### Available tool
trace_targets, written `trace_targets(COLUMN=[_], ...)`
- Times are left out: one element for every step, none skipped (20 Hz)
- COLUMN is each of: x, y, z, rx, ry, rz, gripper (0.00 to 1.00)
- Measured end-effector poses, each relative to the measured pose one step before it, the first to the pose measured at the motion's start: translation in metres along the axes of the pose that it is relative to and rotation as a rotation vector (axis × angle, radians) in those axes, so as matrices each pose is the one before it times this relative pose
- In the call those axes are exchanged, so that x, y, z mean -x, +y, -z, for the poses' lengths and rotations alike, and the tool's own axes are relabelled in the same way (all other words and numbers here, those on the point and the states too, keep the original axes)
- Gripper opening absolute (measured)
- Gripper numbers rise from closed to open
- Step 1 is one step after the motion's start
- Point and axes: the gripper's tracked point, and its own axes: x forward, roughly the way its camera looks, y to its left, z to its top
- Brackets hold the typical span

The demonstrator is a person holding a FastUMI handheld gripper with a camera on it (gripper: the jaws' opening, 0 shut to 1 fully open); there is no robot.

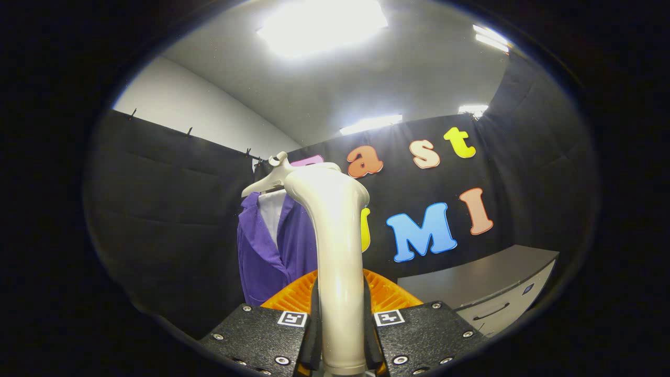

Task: Iron the clothes twice with a garment steamer, once on the left side and once on the right side.

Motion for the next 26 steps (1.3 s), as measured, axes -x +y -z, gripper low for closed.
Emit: trace_targets(x=[-0.00416,-0.00546,-0.00646,-0.0068,-0.0066,-0.0079,-0.00845,-0.00948,-0.00874,-0.0095,-0.00977,-0.01077,-0.01116,-0.01035,-0.01063,-0.00912,-0.00739,-0.00576,-0.00494,-0.00336,-0.00175,-0.00253,-0.00266,-0.00297,-0.00106,-0.00137], y=[0.00933,0.00848,0.00711,0.00779,0.00648,0.0054,0.00474,0.00399,0.00498,0.00365,0.00289,0.00109,0.00182,0.00127,0.00272,0.00276,0.0038,0.00526,0.00282,0.00082,0.00131,0.00107,0.00188,0.00035,0.00035,0.00064], z=[-0.00254,-0.00371,-0.00326,-0.00304,-0.00243,-0.00218,-0.00099,-0.00109,-0.00072,-0.00068,-0.00065,-0.00137,0.00022,0.00143,0.00198,0.00376,0.00498,0.00584,0.00593,0.00893,0.0097,0.01002,0.01131,0.01206,0.01233,0.00994], rx=[0.00348,0.00285,0.0044,0.0044,0.00476,0.00476,0.00356,0.00427,0.00344,0.00599,0.00831,0.00612,0.00535,0.00691,0.00191,0.00065,-0.00409,-0.00708,0.00194,0.01375,0.01316,0.01045,0.00761,0.00372,-0.00506,-0.0043], ry=[-0.00508,-0.00832,-0.00639,-0.00679,-0.00699,-0.0071,-0.00559,-0.00057,0.00062,0.00167,-0.00011,0.00285,0.00403,0.0108,0.0098,0.01313,0.01701,0.01313,0.01362,0.01766,0.01508,0.01662,0.01819,0.02745,0.02624,0.0214], rz=[-0.00894,-0.00723,-0.00566,-0.00447,-0.00236,-0.00128,0.00158,0.00068,-0.0002,0.00063,0.00288,0.00566,0.00652,0.00587,0.00259,-0.00065,-0.00572,-0.01027,-0.00264,0.0012,0.00219,0.00155,0.00231,0.00186,0.00087,-0.00008], gripper=[0.32,0.32,0.32,0.32,0.32,0.32,0.32,0.32,0.32,0.32,0.32,0.32,0.32,0.32,0.32,0.32,0.32,0.32,0.32,0.32,0.32,0.32,0.32,0.32,0.32,0.33])
